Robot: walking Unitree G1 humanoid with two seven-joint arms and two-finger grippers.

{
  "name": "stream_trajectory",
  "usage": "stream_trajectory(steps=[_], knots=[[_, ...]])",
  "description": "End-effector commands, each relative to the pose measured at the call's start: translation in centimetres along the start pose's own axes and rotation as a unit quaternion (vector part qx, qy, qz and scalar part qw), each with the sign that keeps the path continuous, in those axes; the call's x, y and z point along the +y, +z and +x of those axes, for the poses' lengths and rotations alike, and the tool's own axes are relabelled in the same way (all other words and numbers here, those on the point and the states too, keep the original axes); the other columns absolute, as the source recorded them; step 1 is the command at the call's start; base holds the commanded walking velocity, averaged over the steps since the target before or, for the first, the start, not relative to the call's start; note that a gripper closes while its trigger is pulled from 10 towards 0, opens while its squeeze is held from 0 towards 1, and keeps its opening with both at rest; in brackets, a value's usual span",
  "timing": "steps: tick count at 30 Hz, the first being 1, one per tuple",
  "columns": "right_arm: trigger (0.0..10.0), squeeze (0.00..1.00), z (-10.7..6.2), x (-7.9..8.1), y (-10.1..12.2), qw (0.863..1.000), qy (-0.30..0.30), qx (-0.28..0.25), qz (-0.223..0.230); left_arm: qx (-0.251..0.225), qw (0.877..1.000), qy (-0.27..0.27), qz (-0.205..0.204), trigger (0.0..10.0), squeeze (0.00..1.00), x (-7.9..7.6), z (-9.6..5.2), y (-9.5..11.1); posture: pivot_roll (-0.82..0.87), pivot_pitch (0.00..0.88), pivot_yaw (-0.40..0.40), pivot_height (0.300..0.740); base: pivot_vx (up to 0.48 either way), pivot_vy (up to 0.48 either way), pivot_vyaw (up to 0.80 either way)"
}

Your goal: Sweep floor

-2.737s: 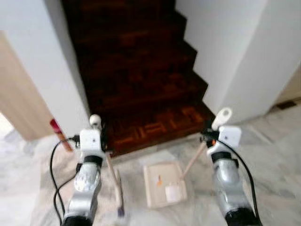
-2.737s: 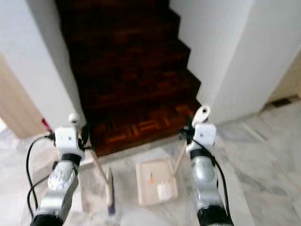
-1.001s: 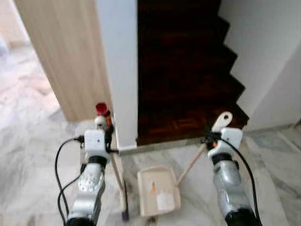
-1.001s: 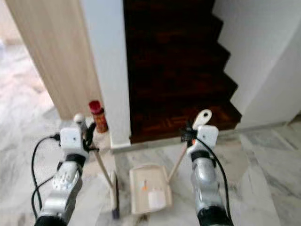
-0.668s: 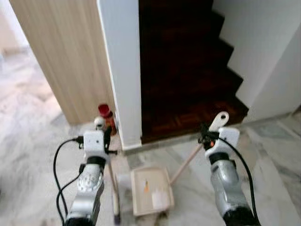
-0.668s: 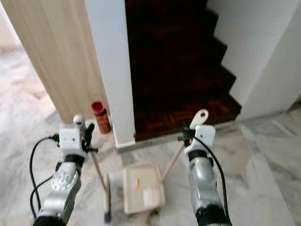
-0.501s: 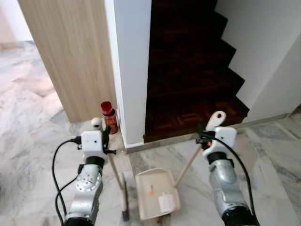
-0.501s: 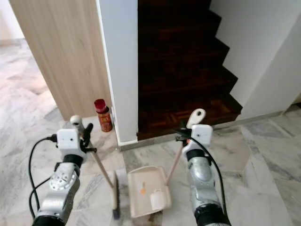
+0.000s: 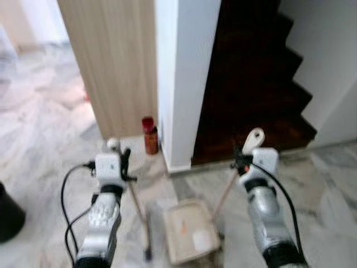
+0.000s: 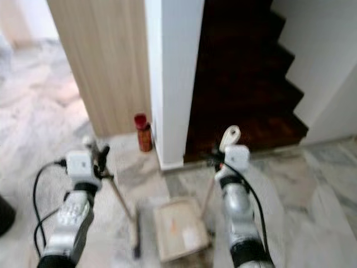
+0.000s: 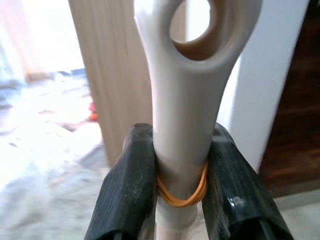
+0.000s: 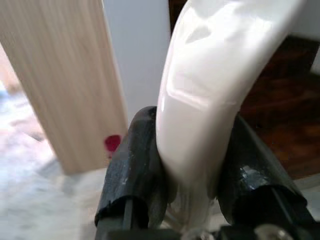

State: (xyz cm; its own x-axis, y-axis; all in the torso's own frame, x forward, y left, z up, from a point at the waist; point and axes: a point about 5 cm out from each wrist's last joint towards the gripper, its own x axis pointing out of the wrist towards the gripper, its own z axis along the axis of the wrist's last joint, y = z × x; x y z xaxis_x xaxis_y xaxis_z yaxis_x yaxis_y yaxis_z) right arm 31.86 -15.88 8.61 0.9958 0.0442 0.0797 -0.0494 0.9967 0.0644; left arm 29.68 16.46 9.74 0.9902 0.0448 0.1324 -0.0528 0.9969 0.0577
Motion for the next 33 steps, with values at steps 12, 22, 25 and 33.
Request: stream_trajectory(steps=[12, 22, 25, 33], knots=[[10.0, 0.00, 0.00, -0.40, 0.63, 1.000, 0.000, -0.017, -0.011, -0.019, 1.000, -0.005, -0.005, 10.0, 0.00, -0.44, 0.36, 0.92, 0.13, 0.000, 0.005, 0.740, 0.000, 0.319, 0.32], [10.0, 0.00, -0.10, -0.55, 0.42, 1.000, -0.006, -0.012, 0.000, -0.017, 1.000, -0.008, -0.005, 10.0, 0.00, -0.42, 0.37, 0.90, 0.13, 0.000, 0.007, 0.740, 0.000, 0.317, 0.17], [10.0, 0.00, -0.11, -0.48, 0.37, 1.000, -0.004, -0.011, 0.001, -0.016, 1.000, -0.008, -0.004, 10.0, 0.00, -0.40, 0.35, 0.89, 0.13, 0.000, 0.008, 0.740, 0.000, 0.317, 0.00], [10.0, 0.00, -0.11, -0.35, 0.31, 1.000, 0.000, -0.009, 0.001, -0.016, 1.000, -0.009, -0.003, 10.0, 0.00, -0.41, 0.34, 0.87, 0.13, 0.000, 0.010, 0.740, 0.000, 0.318, 0.00]])
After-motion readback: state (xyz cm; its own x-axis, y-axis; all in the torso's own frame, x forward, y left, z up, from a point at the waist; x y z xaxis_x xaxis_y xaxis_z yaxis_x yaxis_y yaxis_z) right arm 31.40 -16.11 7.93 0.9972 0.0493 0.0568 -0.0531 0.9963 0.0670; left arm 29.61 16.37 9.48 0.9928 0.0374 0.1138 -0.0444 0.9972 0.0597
